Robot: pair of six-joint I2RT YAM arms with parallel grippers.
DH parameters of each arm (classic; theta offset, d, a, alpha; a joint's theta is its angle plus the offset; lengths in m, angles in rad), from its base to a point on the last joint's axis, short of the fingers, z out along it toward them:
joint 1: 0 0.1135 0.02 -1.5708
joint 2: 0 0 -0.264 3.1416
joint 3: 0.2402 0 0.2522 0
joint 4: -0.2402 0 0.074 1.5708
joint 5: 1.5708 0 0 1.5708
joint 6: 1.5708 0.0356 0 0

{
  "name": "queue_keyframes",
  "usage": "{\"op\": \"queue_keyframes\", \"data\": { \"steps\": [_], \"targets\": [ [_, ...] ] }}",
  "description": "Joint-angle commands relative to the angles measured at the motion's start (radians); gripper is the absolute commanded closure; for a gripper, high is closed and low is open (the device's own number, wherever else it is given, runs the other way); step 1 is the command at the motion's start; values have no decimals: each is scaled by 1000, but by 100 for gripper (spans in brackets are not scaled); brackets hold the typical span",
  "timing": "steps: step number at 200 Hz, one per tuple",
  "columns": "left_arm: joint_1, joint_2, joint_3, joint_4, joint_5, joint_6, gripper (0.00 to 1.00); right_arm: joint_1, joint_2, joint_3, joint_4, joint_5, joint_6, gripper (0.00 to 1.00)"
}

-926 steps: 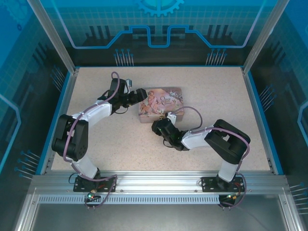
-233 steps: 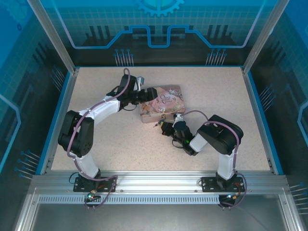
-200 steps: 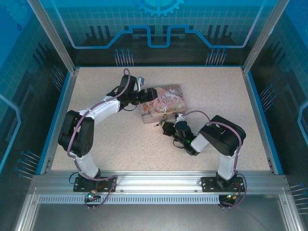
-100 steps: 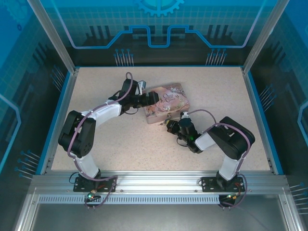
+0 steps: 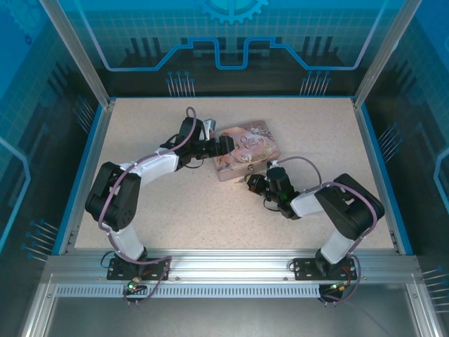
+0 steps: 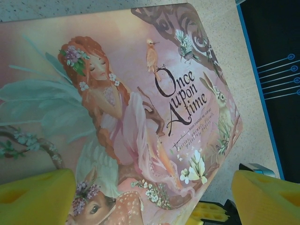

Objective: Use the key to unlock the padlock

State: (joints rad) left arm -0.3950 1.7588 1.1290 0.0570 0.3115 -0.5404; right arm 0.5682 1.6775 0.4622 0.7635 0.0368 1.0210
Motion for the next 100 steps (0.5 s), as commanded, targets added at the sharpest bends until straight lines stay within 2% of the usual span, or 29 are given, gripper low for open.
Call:
{"op": "queue_keyframes", "data": {
  "steps": [1, 52, 100],
  "targets": [
    [3, -44, -19, -104, 7, 13, 11, -8, 27, 30, 27, -15, 8, 100],
    [-42, -99, 18, -87, 37, 11, 11, 6, 36, 13, 24, 24, 15, 100],
    [-111, 29, 105, -25, 87, 5, 12, 6, 48, 29, 21, 15, 5, 100]
  ]
}}
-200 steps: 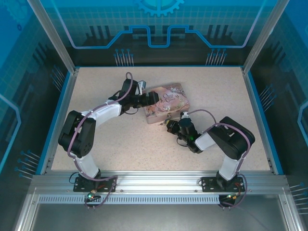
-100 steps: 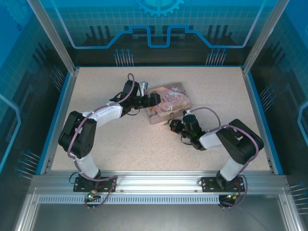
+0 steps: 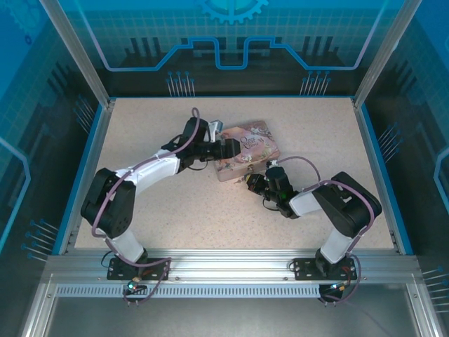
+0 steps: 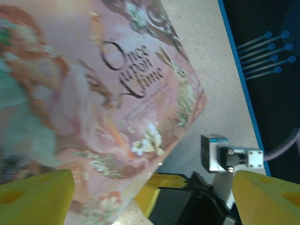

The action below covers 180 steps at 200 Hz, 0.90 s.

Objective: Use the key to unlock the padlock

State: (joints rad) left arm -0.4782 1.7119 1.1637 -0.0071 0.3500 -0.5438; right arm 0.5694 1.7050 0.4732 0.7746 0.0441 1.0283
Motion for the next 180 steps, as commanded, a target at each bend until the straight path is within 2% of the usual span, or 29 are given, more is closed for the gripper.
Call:
{"op": "queue_keyframes", "data": {
  "steps": [1, 50, 107, 180],
  "targets": [
    [-30, 79, 73, 39, 49, 8, 12, 4, 20, 18, 10, 7, -3, 100],
    [-45, 168, 75, 45, 48, 6, 12, -10, -1, 6, 5, -4, 11, 100],
    [-43, 158, -36, 68, 21, 6, 12, -63, -85, 4, -100, -29, 58, 100],
    [-44, 160, -93, 94, 17, -25, 12, -102, -146, 13, -183, -38, 108, 100]
  ]
}}
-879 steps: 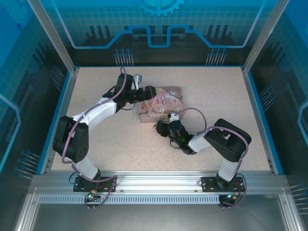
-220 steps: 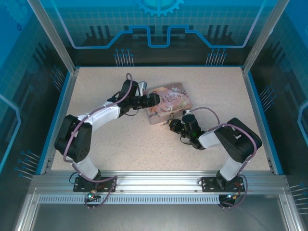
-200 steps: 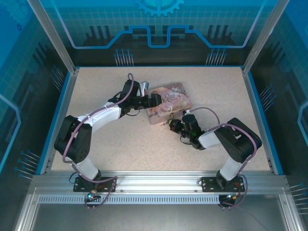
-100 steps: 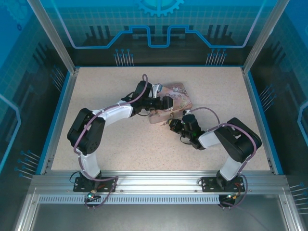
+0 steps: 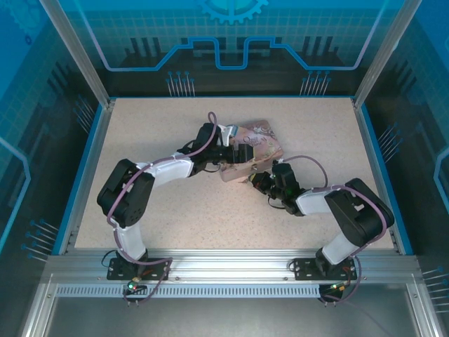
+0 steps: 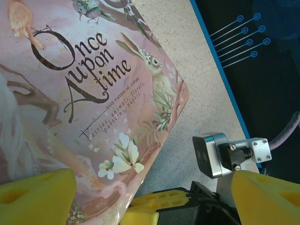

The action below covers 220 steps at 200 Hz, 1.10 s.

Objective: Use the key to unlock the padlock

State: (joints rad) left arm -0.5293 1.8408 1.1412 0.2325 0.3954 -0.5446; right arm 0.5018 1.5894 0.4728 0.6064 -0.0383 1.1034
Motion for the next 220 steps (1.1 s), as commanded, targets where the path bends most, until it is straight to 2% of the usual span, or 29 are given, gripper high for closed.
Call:
{"op": "queue_keyframes", "data": {
  "steps": [1, 57, 106, 123, 156, 220],
  "targets": [
    [7, 31, -70, -145, -29, -25, 12, -35, -31, 13, -13, 45, 33, 100],
    [-3, -6, -106, -153, -53, -67, 12, -40, -7, -36, 93, 42, -61, 100],
    [-17, -15, -120, -158, -59, -93, 12, -46, 88, 12, 97, -54, -61, 100],
    [-17, -16, -125, -168, -67, -89, 12, -62, 77, 27, 60, -77, -51, 100],
    [-18, -11, -136, -176, -79, -87, 12, -93, -5, 76, -117, -104, -100, 100],
    [-20, -12, -156, -207, -143, -95, 12, -160, -77, 77, -206, -158, -61, 100]
  ]
}}
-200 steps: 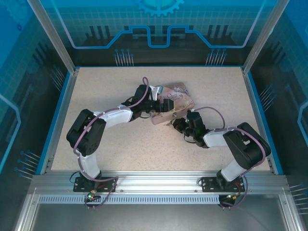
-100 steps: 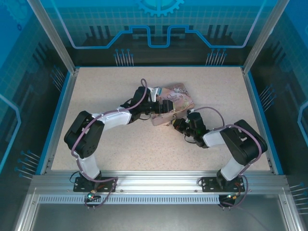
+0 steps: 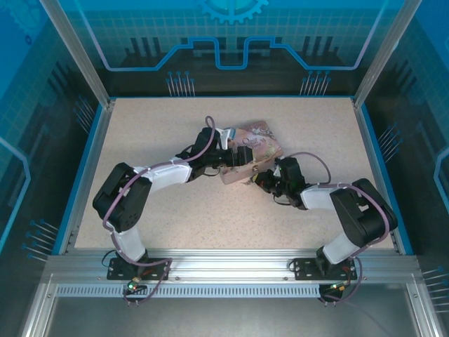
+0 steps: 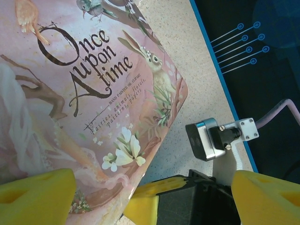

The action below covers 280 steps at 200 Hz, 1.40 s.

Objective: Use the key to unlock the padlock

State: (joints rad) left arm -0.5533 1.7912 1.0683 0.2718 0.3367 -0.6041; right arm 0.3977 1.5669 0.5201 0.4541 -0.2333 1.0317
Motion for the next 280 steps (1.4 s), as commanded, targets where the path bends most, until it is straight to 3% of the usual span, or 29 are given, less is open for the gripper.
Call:
{"op": "queue_keyframes", "data": {
  "steps": [1, 86, 194, 280],
  "targets": [
    [3, 38, -83, -247, -84, -36, 12, -57, -55, 30, -56, 37, 10, 100],
    [-11, 44, -89, -260, -89, -42, 12, -114, -19, 65, -115, -3, -28, 100],
    [-16, 51, -110, -262, -95, -46, 11, -202, 17, 94, -22, -61, -102, 100],
    [-29, 55, -120, -256, -87, -66, 11, -167, 105, 71, 30, -82, -25, 100]
  ]
}}
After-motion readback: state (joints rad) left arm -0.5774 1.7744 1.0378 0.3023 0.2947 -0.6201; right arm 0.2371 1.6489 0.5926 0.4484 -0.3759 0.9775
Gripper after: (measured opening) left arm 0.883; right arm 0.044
